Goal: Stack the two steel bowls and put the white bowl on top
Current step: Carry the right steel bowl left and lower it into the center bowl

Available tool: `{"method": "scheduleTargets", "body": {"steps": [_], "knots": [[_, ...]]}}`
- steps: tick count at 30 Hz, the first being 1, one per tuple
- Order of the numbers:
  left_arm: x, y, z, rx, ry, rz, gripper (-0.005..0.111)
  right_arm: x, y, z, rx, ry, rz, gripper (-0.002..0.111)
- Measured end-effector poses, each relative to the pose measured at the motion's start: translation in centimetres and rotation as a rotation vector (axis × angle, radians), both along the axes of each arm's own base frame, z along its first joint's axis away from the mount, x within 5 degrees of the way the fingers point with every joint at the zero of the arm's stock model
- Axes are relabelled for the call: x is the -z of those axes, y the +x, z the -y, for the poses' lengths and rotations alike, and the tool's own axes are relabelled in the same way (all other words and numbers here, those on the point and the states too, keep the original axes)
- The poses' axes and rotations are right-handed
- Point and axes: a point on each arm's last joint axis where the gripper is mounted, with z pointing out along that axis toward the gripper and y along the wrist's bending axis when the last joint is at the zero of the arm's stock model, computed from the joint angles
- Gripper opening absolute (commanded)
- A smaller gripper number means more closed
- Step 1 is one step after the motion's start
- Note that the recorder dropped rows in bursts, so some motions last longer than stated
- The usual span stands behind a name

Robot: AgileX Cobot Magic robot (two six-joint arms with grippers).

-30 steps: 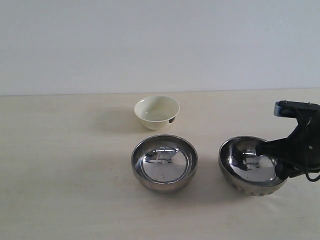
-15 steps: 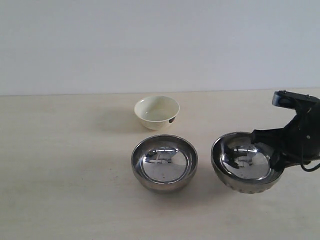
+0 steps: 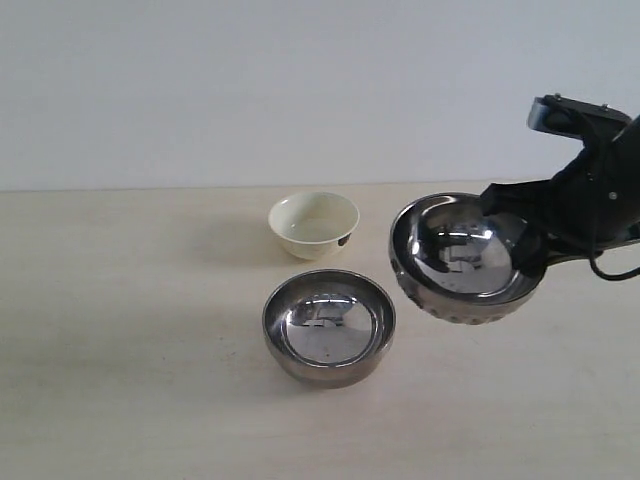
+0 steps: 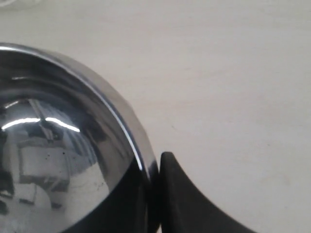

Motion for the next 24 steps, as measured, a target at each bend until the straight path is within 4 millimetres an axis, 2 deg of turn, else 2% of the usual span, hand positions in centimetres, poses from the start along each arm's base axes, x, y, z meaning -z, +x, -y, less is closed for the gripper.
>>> {"method": "scheduleTargets", "body": {"steps": [6,12,24], "knots": [[0.0,0.0,0.0,0.0,0.0,0.0,0.004,-1.0,-0.3,-3.7,-0.077,0.041,0.034,0.0],[0.0,0.0,0.0,0.0,0.0,0.0,0.004,-1.3,-0.6,-6.2,-0.098,0.07,0.041,0.0],[0.0,0.0,0.0,0.0,0.0,0.0,0.004,1.4,0.5,-8.5,-0.076,0.086,-0.025,0.0]]}}
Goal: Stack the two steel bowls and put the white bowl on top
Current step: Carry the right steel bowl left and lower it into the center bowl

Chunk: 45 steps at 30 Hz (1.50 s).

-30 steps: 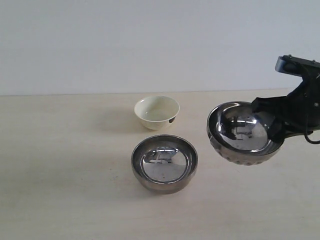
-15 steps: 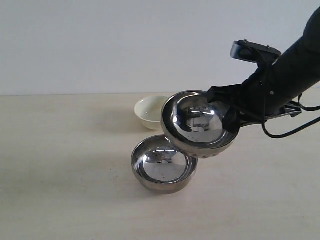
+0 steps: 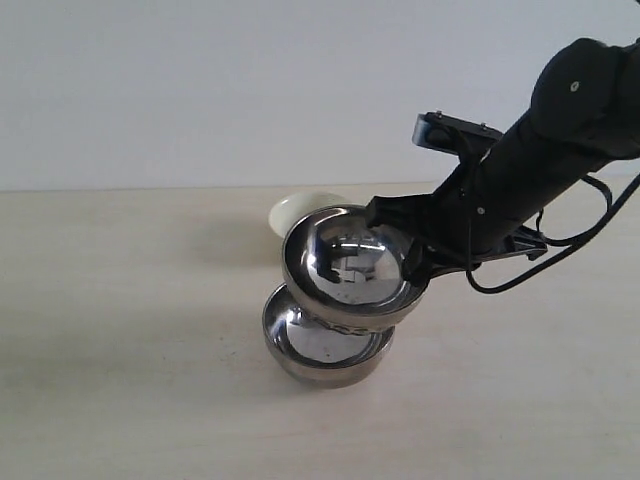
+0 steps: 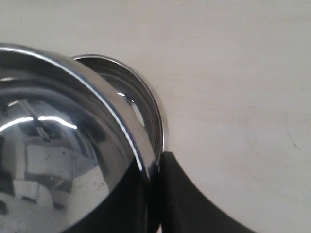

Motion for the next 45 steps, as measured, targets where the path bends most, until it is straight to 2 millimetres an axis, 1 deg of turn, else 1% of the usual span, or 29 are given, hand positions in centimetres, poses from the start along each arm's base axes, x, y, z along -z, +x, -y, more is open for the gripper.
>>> {"method": "scheduleTargets", "body": {"steps": [9,19,26,32,45], "knots": [[0.0,0.0,0.0,0.0,0.0,0.0,0.004,1.0,0.5,-2.0,0.042,0.046,-0.045,0.0],[0.0,0.0,0.0,0.0,0.0,0.0,0.004,1.4,0.5,-1.9,0.067,0.044,-0.072,0.0],[0.0,0.0,0.0,0.0,0.0,0.0,0.004,1.6,0.6,-1.6,0.083,0.004,-0.071,0.0],[0.0,0.0,0.0,0.0,0.0,0.0,0.004,1.5,0.0,-3.0,0.055,0.003,-0.051,0.0],[0.0,0.0,0.0,0.0,0.0,0.0,0.004,1.7,-0.1,-2.8,0.058,-0.045,-0.056,0.0]]}}
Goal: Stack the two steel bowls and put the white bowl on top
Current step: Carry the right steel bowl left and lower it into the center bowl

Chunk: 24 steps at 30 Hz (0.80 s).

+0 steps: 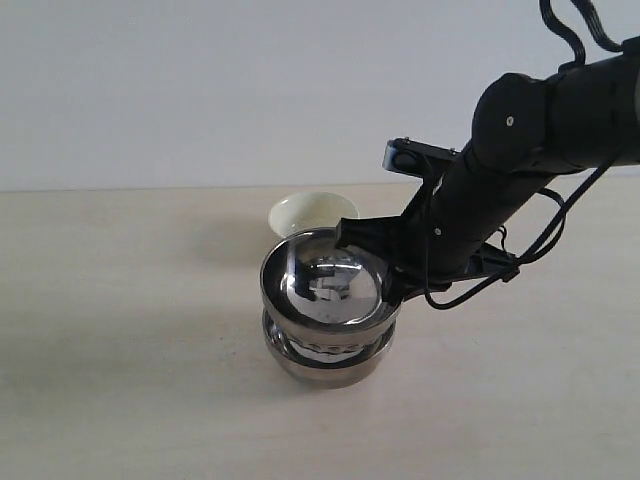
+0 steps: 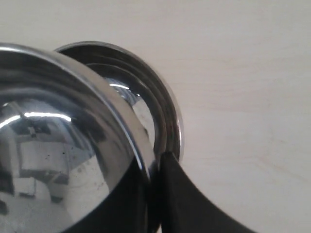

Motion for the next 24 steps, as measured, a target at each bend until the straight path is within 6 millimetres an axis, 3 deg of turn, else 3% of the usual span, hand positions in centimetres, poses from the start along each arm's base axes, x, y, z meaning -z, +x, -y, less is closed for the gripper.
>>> {"method": "scheduleTargets", "body": {"steps": [5,12,14,19,24], "knots": [[0.0,0.0,0.0,0.0,0.0,0.0,0.004,0.03,0.01,0.07,-0.007,-0.011,0.004,0.006],[0.0,0.0,0.0,0.0,0.0,0.0,0.004,0.01,0.01,0.03,0.001,-0.003,0.001,0.055],[0.0,0.0,0.0,0.0,0.0,0.0,0.004,0.01,0.01,0.02,0.002,-0.002,0.0,0.061],[0.0,0.0,0.0,0.0,0.0,0.0,0.004,-0.07,0.14,-0.04,0.0,0.004,0.018,0.053],[0.0,0.0,0.0,0.0,0.0,0.0,0.004,-0.09,0.22,-0.03,-0.007,0.002,0.031,0.007]]}}
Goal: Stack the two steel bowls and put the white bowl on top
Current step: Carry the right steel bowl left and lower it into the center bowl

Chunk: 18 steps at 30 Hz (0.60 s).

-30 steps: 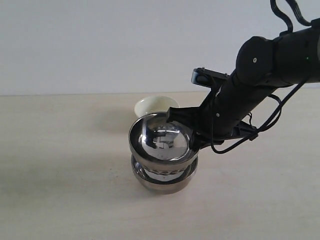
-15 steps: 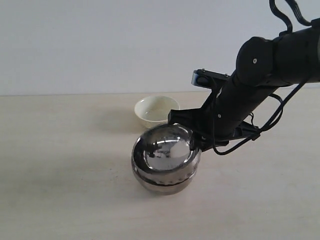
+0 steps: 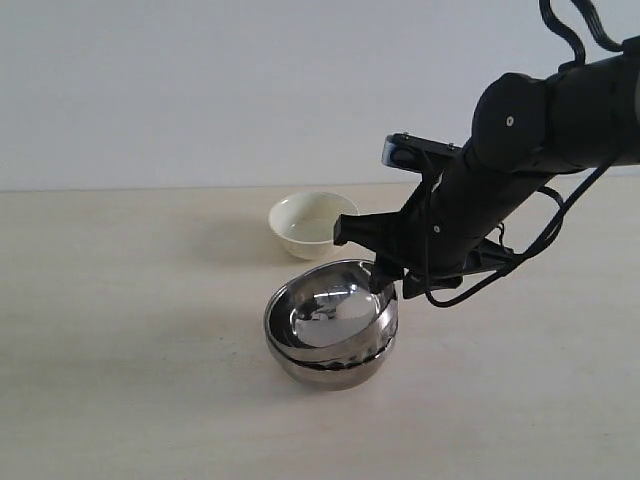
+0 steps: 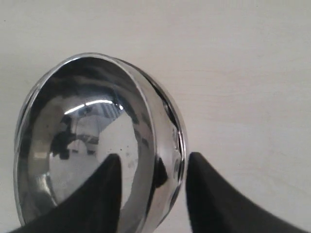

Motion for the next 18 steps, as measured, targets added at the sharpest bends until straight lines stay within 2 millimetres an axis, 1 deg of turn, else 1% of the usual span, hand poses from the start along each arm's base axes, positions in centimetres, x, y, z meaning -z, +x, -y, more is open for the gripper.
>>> {"method": "scheduleTargets", "body": {"steps": [1,16,18], "knots": [[0.0,0.0,0.0,0.0,0.0,0.0,0.004,0.0,0.01,0.01,-0.001,-0.002,0.001,0.0],[0.0,0.0,0.0,0.0,0.0,0.0,0.004,0.16,-0.05,0.16,-0.03,-0.032,0.002,0.0],[0.0,0.0,0.0,0.0,0.0,0.0,0.004,0.18,-0.12,0.17,-0.031,-0.035,-0.005,0.003]]}}
